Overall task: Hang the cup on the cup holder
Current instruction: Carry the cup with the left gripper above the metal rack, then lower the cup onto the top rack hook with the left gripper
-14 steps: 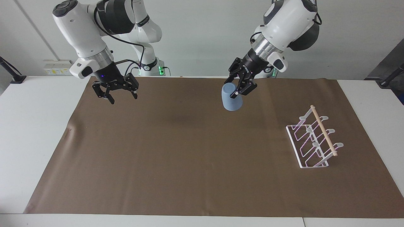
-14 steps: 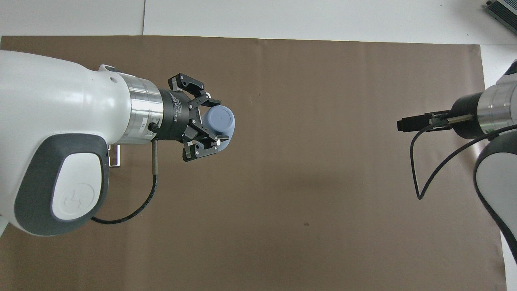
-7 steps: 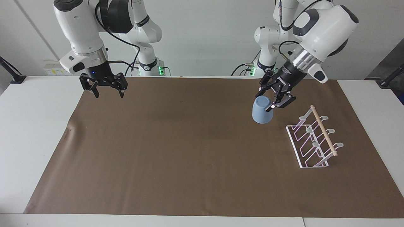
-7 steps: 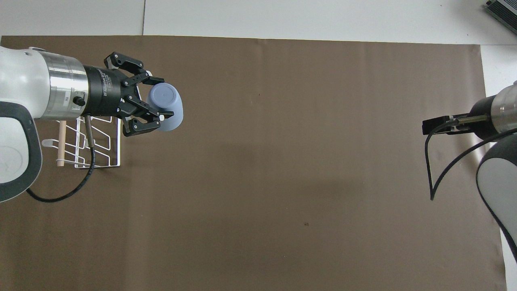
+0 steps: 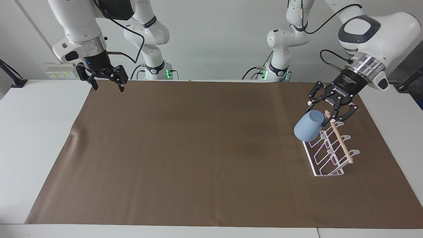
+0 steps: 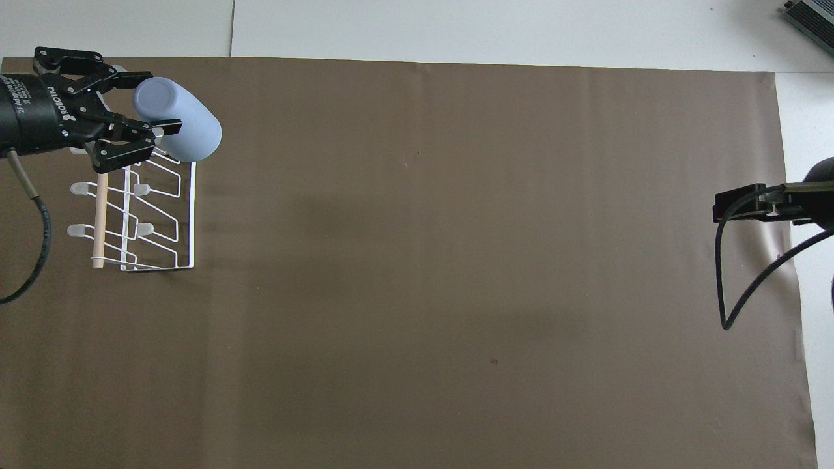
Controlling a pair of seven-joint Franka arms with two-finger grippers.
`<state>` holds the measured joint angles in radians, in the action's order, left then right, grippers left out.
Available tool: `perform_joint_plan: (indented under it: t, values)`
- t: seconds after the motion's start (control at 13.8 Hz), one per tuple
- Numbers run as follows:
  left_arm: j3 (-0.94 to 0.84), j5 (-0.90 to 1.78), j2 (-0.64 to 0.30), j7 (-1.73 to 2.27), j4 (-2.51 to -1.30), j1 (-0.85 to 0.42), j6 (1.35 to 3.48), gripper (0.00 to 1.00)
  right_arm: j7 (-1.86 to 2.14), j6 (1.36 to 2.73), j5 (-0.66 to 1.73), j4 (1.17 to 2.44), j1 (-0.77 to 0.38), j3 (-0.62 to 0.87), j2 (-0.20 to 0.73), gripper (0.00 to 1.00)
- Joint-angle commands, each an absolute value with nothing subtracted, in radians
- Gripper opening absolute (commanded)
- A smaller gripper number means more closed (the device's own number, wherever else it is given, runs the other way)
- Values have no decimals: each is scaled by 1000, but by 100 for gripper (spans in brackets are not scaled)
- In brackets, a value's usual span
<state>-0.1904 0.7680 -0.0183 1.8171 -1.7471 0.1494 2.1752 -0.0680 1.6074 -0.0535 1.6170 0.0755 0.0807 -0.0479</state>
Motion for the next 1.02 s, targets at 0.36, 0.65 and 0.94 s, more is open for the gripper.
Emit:
perform_joint_plan:
  t: [0.36,0.65,0.94]
  values:
    - [-201,853,-49,1735,-1807,222,2298,0,-84,1583,-63,1594,81,84,-35,100]
    - [-201,854,-78,1733,-1821,242,2388,0,-78,1592,-64,1595,0,-24,-34,100]
    - [-201,857,-77,1732,-1884,256,2446,0,-75,1598,-63,1608,3,-23,-35,100]
